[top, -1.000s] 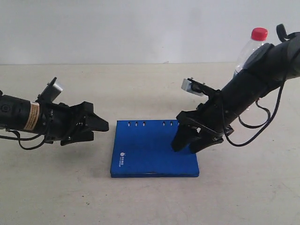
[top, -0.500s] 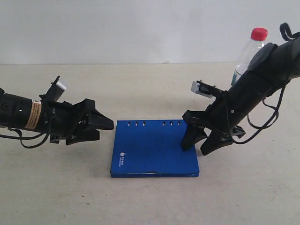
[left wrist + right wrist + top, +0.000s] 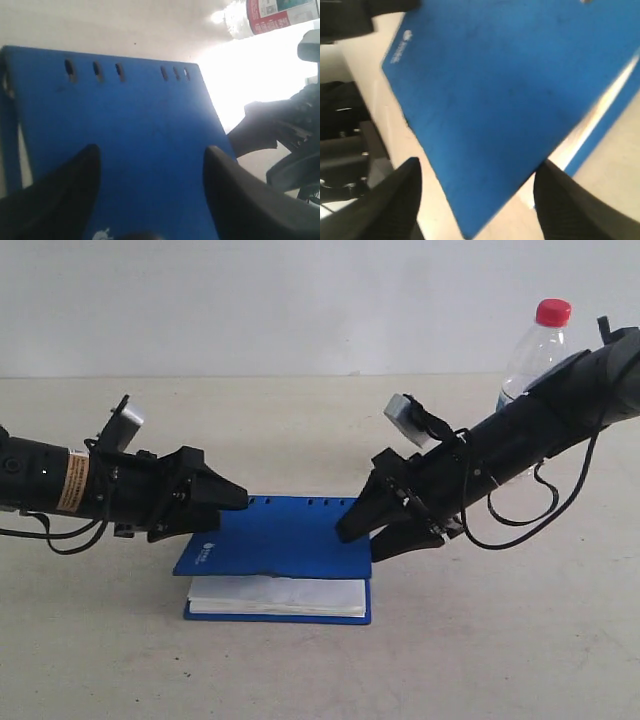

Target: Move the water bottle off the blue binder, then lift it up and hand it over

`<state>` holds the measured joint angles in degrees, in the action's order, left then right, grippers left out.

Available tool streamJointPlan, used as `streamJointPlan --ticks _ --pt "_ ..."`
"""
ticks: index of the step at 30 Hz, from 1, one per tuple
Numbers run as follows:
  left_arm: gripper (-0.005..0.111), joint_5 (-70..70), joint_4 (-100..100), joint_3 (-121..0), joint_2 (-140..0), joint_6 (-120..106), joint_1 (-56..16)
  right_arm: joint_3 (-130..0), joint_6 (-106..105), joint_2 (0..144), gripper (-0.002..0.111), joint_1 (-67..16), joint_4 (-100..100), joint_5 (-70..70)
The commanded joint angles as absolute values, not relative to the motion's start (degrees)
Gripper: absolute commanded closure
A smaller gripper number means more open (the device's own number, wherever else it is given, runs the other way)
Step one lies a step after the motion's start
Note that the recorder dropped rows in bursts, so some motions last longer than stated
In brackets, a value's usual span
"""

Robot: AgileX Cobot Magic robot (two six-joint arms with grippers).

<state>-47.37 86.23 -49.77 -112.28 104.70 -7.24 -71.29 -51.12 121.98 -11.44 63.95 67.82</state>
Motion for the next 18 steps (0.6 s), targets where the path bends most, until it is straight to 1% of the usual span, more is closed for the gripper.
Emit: streamJointPlan --ticks 1,8,10,11,13,15,16,18 --pt "0.050 -47.5 83.5 -50.0 -112.4 102.2 -7.2 -71.3 -54.4 121.8 0.050 -11.4 67.3 70.0" --pt "0.050 -48.1 83.5 -50.0 -112.4 102.2 -7.2 -71.3 -54.4 121.8 0.050 -11.7 67.4 69.2" --pt "0.054 -48.4 83.7 -50.0 -112.4 102.2 -7.2 -71.3 -55.4 121.8 0.050 -11.9 67.5 69.0" --pt "0.061 -48.4 83.7 -50.0 -112.4 102.2 -7.2 -71.3 -56.2 121.8 0.050 -11.9 67.5 69.0" --pt "0.078 -48.4 84.5 -50.0 -112.4 102.2 -7.2 -71.4 -57.5 121.8 0.050 -11.9 67.5 69.2" --pt "0.098 -48.1 86.0 -50.0 -112.4 101.7 -7.2 -72.4 -57.6 121.8 0.050 -11.7 65.9 70.0" --pt "0.102 -48.1 86.6 -50.0 -112.4 100.3 -7.2 -73.1 -57.6 121.8 0.050 -11.5 65.0 70.0" --pt "0.102 -48.2 88.0 -50.0 -112.4 97.1 -7.2 -75.7 -57.0 121.7 0.050 -10.9 61.2 70.0"
